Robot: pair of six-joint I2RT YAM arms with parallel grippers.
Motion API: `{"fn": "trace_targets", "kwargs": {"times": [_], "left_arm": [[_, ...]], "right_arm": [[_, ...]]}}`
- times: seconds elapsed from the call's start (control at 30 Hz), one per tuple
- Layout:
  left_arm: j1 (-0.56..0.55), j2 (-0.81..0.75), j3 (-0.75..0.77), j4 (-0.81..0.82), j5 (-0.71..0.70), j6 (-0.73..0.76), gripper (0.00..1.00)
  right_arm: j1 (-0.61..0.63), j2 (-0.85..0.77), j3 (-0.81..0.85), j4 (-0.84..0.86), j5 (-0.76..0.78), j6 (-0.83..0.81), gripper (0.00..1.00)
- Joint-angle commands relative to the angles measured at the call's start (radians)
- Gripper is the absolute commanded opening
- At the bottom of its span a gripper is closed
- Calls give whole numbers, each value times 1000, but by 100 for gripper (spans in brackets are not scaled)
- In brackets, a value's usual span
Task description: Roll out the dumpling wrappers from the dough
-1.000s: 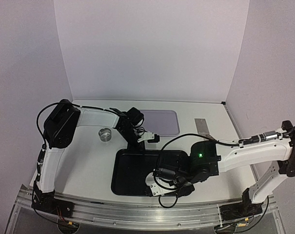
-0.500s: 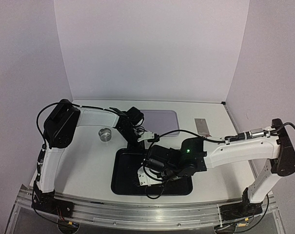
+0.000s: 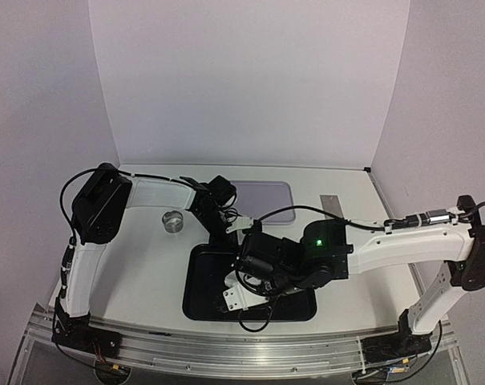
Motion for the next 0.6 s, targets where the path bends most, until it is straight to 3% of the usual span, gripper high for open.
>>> {"fn": "trace_targets", "kwargs": {"times": [0.0,0.3,0.57], "left_arm": [[7,2,32,95,-173,66,0],[7,-6,23,87,-171,69,0],[7,1,32,79,-170,69,0]], "right_arm": [[-9,20,126,45,-2,-135,0],[-99,79,80,193,-55,-305,0],[-121,100,7,209,-87,-318,0]]}}
